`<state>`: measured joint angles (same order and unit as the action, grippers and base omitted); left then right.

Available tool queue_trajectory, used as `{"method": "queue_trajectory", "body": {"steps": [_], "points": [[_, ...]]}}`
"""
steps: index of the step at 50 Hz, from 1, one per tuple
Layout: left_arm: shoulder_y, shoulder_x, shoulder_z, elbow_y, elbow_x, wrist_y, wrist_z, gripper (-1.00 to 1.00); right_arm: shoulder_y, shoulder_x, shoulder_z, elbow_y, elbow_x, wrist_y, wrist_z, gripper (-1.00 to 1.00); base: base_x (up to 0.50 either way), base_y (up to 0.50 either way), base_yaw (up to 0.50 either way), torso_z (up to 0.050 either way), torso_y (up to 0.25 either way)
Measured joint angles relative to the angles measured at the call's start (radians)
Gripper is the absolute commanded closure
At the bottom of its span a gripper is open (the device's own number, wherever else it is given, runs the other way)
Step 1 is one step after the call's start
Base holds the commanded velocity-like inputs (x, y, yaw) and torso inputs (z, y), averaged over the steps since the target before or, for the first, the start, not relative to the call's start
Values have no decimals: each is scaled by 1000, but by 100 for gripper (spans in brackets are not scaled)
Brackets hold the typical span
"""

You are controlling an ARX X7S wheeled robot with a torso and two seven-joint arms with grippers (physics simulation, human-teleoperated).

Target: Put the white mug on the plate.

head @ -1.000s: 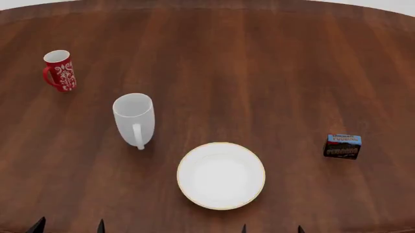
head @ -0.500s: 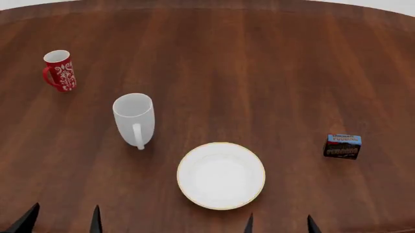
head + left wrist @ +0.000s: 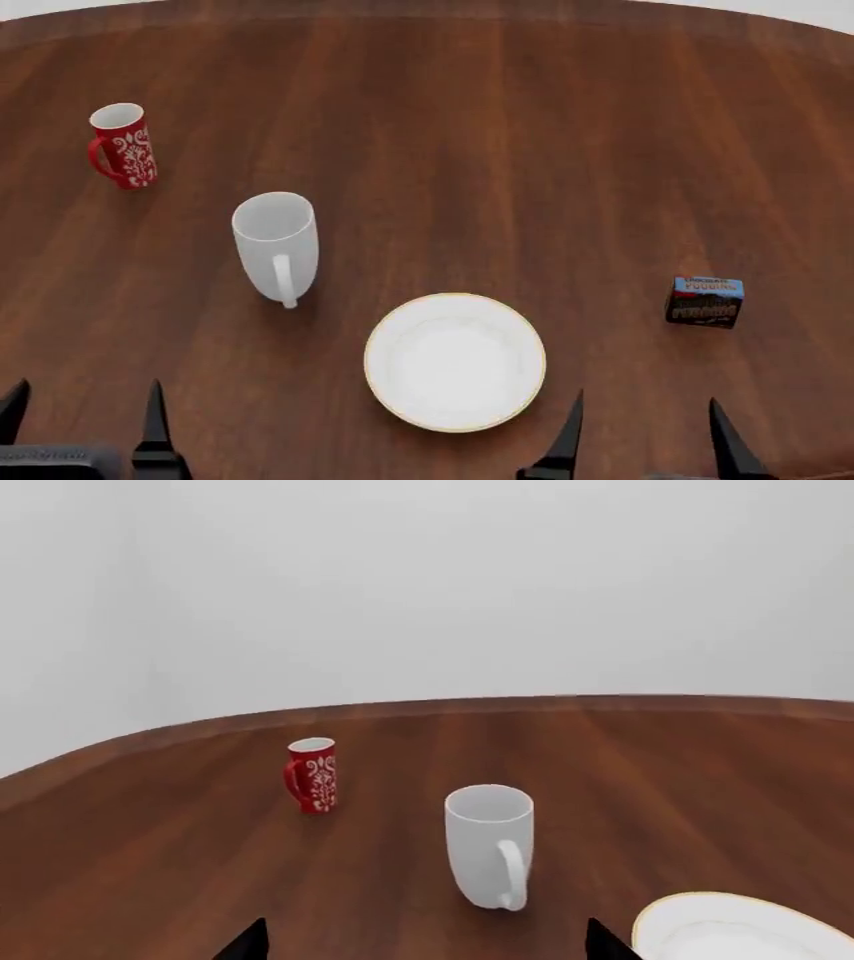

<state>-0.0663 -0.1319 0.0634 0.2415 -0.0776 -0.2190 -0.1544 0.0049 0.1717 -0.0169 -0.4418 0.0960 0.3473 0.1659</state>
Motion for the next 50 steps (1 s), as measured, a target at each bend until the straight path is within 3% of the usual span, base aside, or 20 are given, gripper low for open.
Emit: {"method": "queue_trajectory", "body": {"steps": [28, 50], "points": [[-47, -17, 17, -11, -36, -16, -9, -100, -31, 40, 242, -301, 68, 299, 128, -100, 0, 0, 0, 0, 0], [-62, -24, 46, -23, -58, -6, -9, -100, -92, 33, 366, -387, 124, 330, 148, -100, 8, 0, 0, 0, 0]]}}
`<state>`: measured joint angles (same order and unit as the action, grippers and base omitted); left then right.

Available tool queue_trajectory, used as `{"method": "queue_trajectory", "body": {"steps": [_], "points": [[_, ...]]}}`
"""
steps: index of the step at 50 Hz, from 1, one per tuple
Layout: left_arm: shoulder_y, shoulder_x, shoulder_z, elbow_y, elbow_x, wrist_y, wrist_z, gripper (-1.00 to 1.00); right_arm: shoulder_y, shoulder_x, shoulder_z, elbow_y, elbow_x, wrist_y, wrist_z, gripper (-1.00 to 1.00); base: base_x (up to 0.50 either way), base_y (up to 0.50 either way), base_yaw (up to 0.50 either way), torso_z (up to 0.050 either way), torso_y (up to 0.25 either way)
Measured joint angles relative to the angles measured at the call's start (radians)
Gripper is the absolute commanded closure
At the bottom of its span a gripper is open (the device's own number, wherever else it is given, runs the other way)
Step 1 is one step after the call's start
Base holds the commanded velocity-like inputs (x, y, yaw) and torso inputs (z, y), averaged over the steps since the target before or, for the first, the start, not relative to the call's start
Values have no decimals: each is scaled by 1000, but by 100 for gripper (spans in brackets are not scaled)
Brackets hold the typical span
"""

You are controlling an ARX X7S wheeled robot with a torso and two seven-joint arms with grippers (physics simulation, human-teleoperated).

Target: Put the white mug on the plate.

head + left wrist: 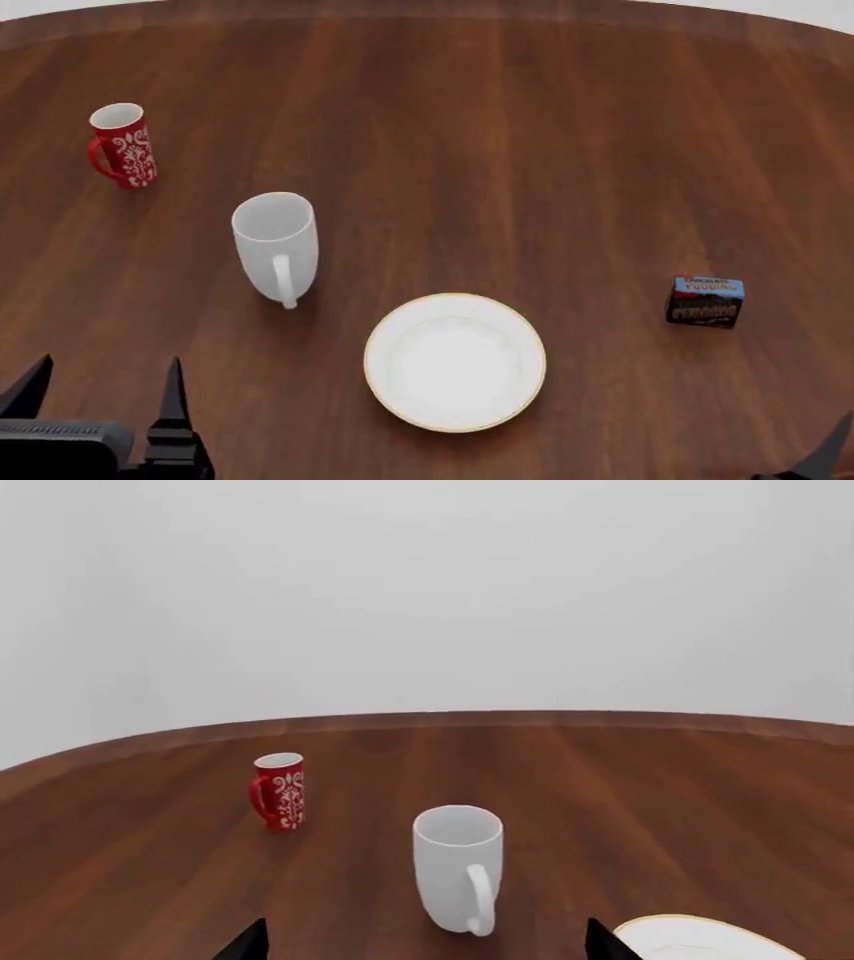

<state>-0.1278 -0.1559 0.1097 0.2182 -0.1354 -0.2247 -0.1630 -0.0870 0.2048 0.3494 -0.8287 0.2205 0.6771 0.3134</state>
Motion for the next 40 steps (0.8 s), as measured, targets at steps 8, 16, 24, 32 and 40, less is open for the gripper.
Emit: {"method": "queue_trajectory", "body": {"steps": [8, 16, 24, 32, 40], "points": [[-1, -4, 9, -3, -4, 1, -3, -100, -18, -3, 18, -2, 16, -30, -8, -100, 285, 0, 0, 0, 0], [-3, -7, 20, -6, -7, -1, -6, -100, -30, -3, 24, 0, 25, -56, -15, -100, 338, 4, 0, 0, 0], [-5, -11, 29, -8, -11, -4, -10, -100, -30, -2, 25, 7, 35, -62, -14, -100, 249, 88, 0, 0, 0], [-9, -14, 38, -11, -13, -6, -13, -100, -26, 0, 26, 13, 49, -60, -14, -100, 160, -6, 0, 0, 0], [-10, -20, 44, -13, -17, -6, -17, -100, -22, 2, 22, 18, 62, -58, -14, -100, 68, -295, 0, 0, 0]]}}
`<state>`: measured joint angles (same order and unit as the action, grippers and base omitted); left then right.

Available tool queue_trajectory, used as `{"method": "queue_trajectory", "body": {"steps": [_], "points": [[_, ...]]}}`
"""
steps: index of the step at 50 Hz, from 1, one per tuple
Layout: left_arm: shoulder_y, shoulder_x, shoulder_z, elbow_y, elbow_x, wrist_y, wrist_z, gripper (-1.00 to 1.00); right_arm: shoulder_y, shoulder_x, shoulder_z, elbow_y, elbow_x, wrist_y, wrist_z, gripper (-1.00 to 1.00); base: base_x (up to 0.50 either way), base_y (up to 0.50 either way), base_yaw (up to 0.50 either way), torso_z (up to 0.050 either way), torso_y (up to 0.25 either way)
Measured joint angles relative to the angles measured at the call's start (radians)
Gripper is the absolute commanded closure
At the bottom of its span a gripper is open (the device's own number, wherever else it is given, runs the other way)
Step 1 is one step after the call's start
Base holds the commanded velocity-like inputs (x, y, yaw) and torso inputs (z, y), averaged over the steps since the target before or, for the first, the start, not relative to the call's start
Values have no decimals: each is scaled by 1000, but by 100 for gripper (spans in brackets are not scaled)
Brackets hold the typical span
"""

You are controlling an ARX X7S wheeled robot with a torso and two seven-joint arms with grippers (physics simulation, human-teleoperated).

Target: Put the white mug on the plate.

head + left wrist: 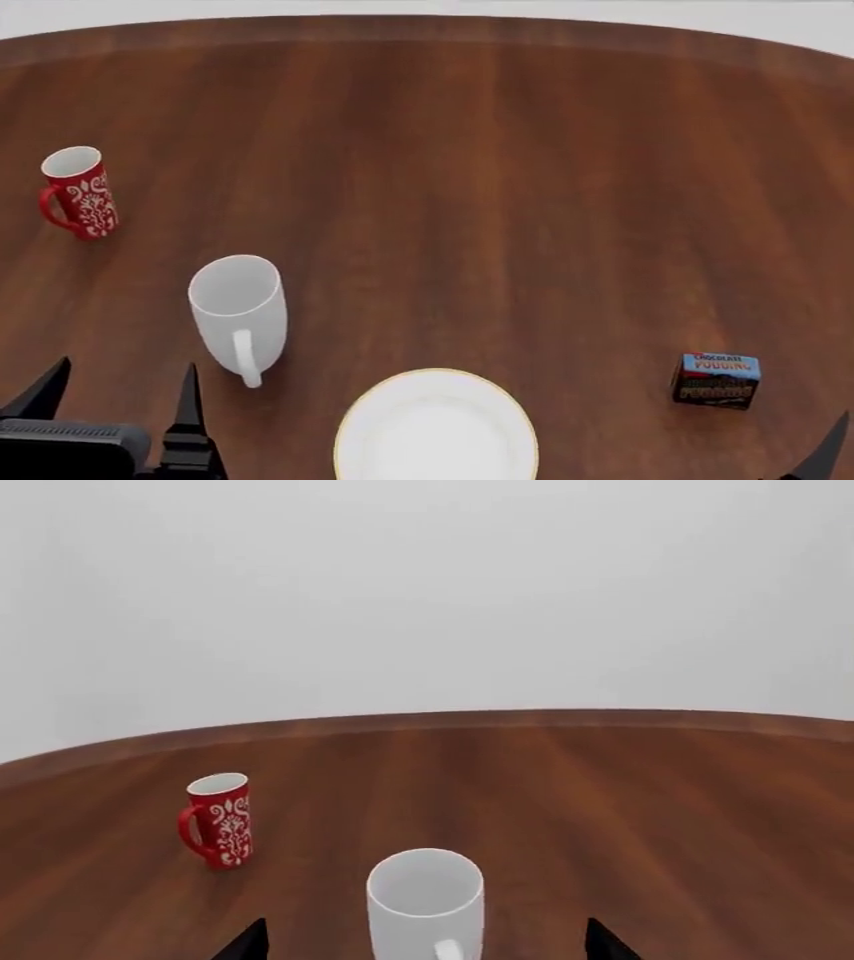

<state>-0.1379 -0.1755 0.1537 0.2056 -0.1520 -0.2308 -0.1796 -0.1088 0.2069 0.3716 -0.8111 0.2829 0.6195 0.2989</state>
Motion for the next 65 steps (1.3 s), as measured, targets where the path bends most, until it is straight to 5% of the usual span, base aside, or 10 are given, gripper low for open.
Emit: {"method": "queue_trajectory", "body": {"steps": [26, 65], "points": [[4, -9, 15, -10, -13, 10, -14, -100, 0, 14, -28, 32, 5, -26, -5, -100, 35, -455, 0, 0, 0], [6, -26, 27, -25, -32, 24, -35, -100, 2, 33, -72, 58, -7, -47, 13, -100, 172, 251, 0, 0, 0]]}}
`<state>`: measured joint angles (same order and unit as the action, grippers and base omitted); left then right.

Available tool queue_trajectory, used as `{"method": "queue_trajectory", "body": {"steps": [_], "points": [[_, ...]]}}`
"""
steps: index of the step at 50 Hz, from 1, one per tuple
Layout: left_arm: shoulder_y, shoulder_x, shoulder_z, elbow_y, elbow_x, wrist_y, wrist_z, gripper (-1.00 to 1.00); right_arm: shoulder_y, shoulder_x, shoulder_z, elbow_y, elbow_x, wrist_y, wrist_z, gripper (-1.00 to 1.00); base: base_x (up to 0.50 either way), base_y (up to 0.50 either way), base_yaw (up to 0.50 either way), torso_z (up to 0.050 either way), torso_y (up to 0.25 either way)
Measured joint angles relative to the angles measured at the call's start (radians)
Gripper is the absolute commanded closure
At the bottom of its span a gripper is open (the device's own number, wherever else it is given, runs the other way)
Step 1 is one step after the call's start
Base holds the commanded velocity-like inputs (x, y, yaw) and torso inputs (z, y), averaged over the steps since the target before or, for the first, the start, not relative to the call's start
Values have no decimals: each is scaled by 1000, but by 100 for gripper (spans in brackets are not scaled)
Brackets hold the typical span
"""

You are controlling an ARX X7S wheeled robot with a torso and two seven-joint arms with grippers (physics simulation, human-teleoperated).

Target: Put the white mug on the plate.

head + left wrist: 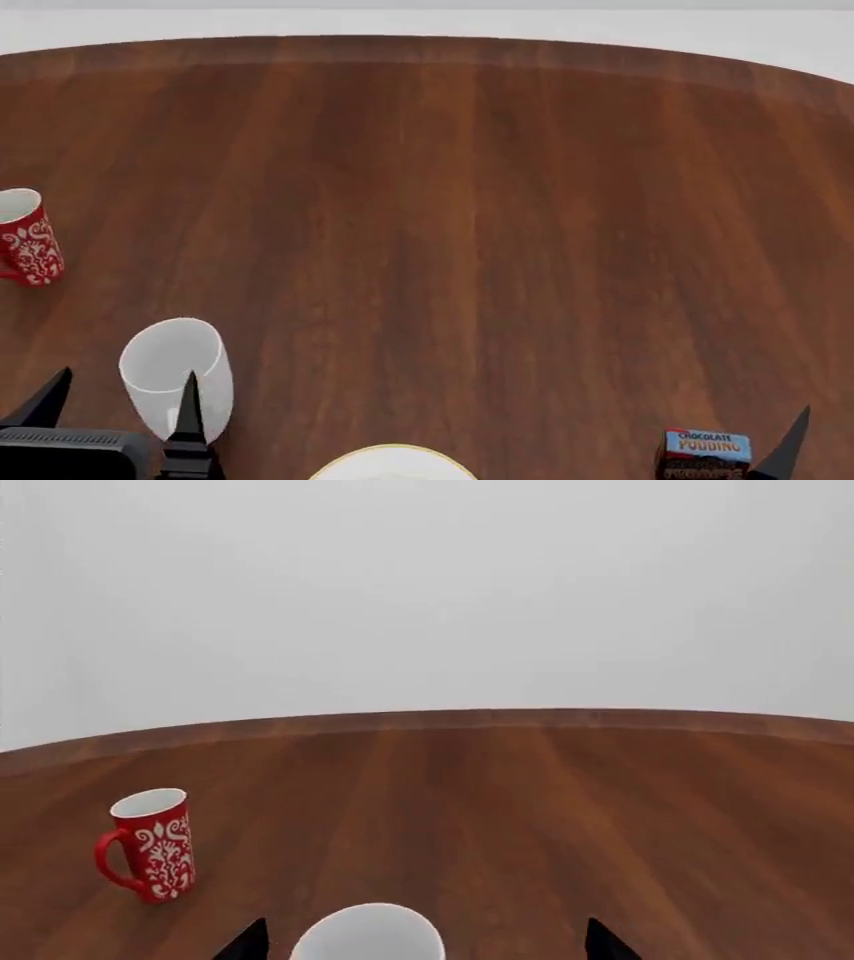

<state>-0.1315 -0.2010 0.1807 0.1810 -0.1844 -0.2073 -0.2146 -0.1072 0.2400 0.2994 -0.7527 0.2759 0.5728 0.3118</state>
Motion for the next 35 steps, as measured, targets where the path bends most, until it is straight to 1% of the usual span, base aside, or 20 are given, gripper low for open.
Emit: {"method": "queue_trajectory", "body": {"steps": [10, 22, 35], "points": [[-2, -4, 6, -2, -3, 0, -5, -100, -4, 1, -2, 8, 6, -18, -3, -100, 159, 191, 0, 0, 0], [-3, -8, 16, -6, -8, -6, -7, -100, -6, -1, 0, 14, 15, -36, -1, -100, 6, 0, 0, 0, 0], [1, 0, 36, -15, -42, -60, 0, -100, -7, 0, -2, 25, 22, -48, 1, -100, 0, 0, 0, 0, 0]]}}
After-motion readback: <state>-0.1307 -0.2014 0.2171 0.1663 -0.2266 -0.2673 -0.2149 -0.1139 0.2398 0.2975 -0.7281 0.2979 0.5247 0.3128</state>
